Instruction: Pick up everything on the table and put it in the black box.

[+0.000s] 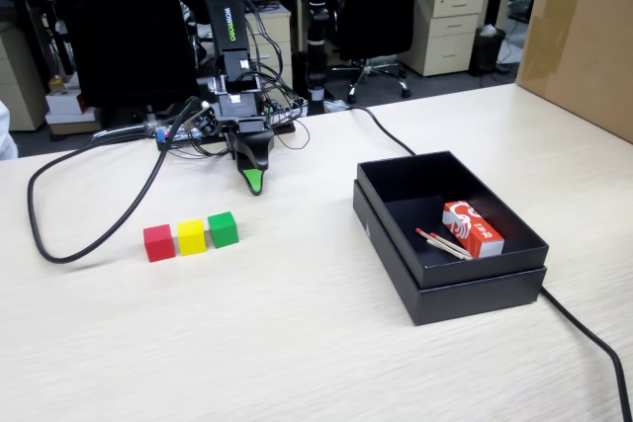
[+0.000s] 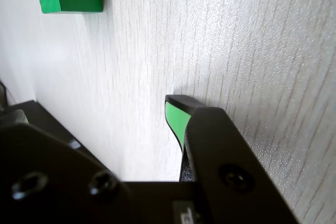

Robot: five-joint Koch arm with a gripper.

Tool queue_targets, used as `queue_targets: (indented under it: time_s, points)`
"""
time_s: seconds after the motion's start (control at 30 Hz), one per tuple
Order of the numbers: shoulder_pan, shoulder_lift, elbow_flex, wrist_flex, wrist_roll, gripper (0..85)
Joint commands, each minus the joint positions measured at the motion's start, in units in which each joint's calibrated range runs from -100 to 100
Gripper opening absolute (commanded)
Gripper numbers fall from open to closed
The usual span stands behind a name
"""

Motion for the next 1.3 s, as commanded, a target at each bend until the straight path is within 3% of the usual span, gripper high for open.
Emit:
queue_targets:
  time_s: [0.0, 0.37, 0.83, 1.07, 1.27]
  points:
    - [0.15, 0.00, -2.69, -0.91, -0.05, 50.3]
    - [-0.78, 0.00, -1.24, -1.60, -0.15, 49.7]
    - [-2.15, 2.07, 43.55, -47.90, 0.88, 47.3]
    - [-7.08, 9.41, 53.34, -51.53, -3.96, 46.9]
    - [-12.84, 28.00, 63.31, -51.53, -8.21, 46.9]
